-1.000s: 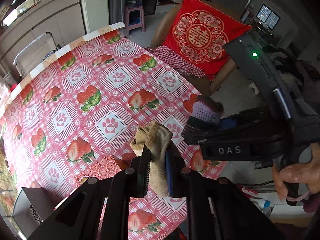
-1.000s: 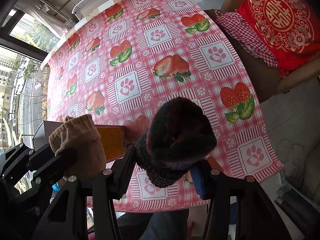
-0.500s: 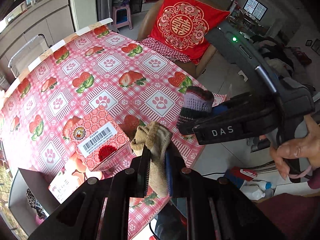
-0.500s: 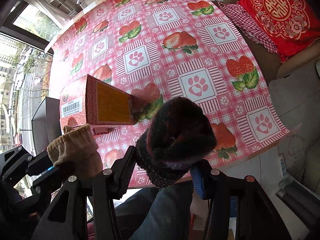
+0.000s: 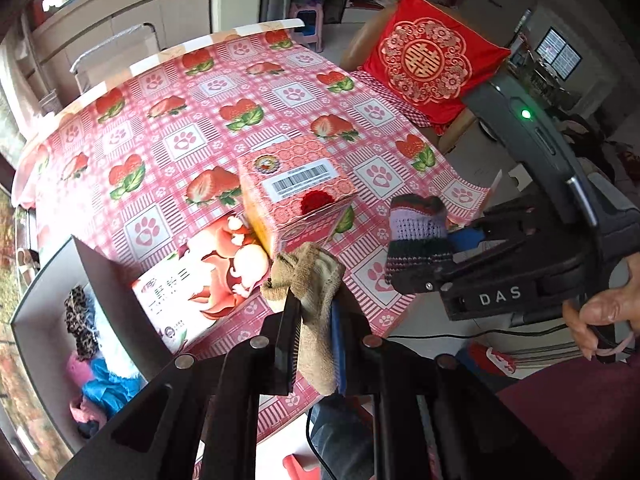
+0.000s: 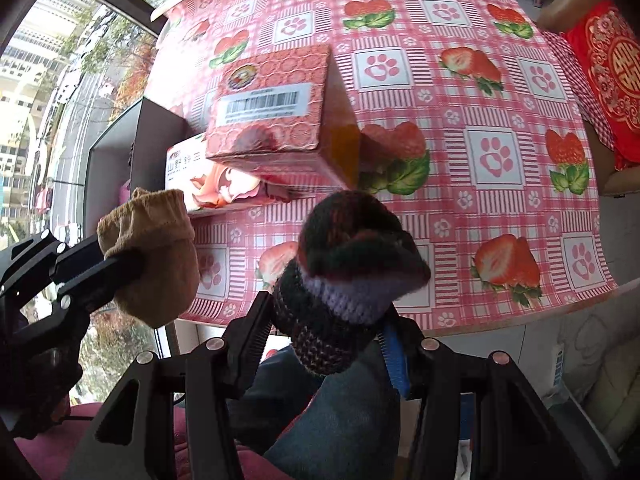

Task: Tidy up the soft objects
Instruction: 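Lift and carry the beige sock with the left tool while the right tool carries the knit cap, then lower the beige sock into the white box with the left tool while the right tool lowers the knit cap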

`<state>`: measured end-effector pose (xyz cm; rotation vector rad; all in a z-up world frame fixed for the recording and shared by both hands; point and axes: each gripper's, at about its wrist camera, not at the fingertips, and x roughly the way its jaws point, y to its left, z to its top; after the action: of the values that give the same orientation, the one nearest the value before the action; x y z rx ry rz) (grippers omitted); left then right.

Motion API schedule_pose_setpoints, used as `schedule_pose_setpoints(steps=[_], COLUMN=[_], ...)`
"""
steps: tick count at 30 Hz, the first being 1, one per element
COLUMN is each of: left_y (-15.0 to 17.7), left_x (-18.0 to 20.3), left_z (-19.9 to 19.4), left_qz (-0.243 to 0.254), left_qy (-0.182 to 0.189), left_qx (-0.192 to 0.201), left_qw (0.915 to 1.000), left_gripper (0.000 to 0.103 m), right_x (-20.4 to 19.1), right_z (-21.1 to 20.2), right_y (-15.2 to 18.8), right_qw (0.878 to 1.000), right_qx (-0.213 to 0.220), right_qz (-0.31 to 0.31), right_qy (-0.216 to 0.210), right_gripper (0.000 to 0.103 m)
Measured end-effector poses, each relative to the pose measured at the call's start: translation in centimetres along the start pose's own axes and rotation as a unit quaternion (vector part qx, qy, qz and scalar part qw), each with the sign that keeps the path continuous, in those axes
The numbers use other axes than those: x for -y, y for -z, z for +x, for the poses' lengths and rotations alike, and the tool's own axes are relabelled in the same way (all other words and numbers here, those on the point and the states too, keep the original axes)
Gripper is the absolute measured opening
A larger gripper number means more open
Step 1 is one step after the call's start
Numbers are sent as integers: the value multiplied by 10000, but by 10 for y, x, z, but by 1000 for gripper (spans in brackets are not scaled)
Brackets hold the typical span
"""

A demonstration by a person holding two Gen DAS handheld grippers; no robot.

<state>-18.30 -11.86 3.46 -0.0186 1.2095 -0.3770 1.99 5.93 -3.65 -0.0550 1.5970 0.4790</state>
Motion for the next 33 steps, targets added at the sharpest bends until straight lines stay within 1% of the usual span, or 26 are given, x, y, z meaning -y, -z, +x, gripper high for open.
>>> schedule_pose_setpoints(steps=[2, 5, 9, 11, 14, 16, 19, 21, 22, 23, 24, 25, 27, 29, 31, 33], left_y=[6, 14, 26, 33, 46, 55, 67, 74, 77, 80, 81, 83, 85, 86, 87, 86], left_x=[-11, -29, -53, -67, -91, -103, -117, -125, -128, -131, -133, -135, -137, -139, -142, -144], left_z=[-4, -9, -18, -21, -18, -17, -18, -19, -19, -20, -20, -20, -20, -19, -18, -17], left_qz=[-230, -535, -950, -1186, -1621, -1810, -2035, -2150, -2216, -2264, -2290, -2305, -2320, -2346, -2378, -2389], left_qy=[-80, -296, -559, -704, -862, -1001, -1113, -1178, -1201, -1225, -1249, -1266, -1294, -1312, -1337, -1369], left_qx=[40, 89, 167, 199, 99, 50, 4, -13, -27, -41, -57, -73, -99, -124, -176, -227], left_qw=[9997, 9981, 9938, 9902, 9830, 9784, 9727, 9695, 9677, 9663, 9654, 9648, 9640, 9631, 9619, 9611], left_gripper=[15, 15, 15, 15, 15, 15, 15, 15, 15, 15, 15, 15, 15, 15, 15, 15], right_x=[-15, -38, -73, -89, -101, -106, -114, -112, -109, -105, -100, -95, -83, -67, -53, -41], right_z=[3, 6, 5, 7, 17, 22, 28, 33, 36, 40, 44, 48, 58, 67, 74, 78], right_y=[-3, -10, -23, -30, -41, -44, -43, -38, -35, -32, -29, -25, -19, -16, -15, -15], right_qw=[9997, 9984, 9943, 9921, 9912, 9904, 9873, 9853, 9846, 9839, 9833, 9829, 9841, 9888, 9941, 9976], right_qx=[-60, -111, -88, -92, -204, -260, -384, -508, -575, -657, -715, -749, -754, -696, -491, -179], right_qz=[-219, -558, -1055, -1252, -1301, -1340, -1536, -1628, -1646, -1660, -1673, -1678, -1592, -1295, -939, -626], right_qy=[-9, -24, -91, -83, -150, -193, -162, -132, -99, -53, 13, 104, 211, 250, 234, 251], right_gripper=[53, 53, 53, 53, 53, 53, 53, 54, 63, 80, 86, 88, 88, 88, 88, 88])
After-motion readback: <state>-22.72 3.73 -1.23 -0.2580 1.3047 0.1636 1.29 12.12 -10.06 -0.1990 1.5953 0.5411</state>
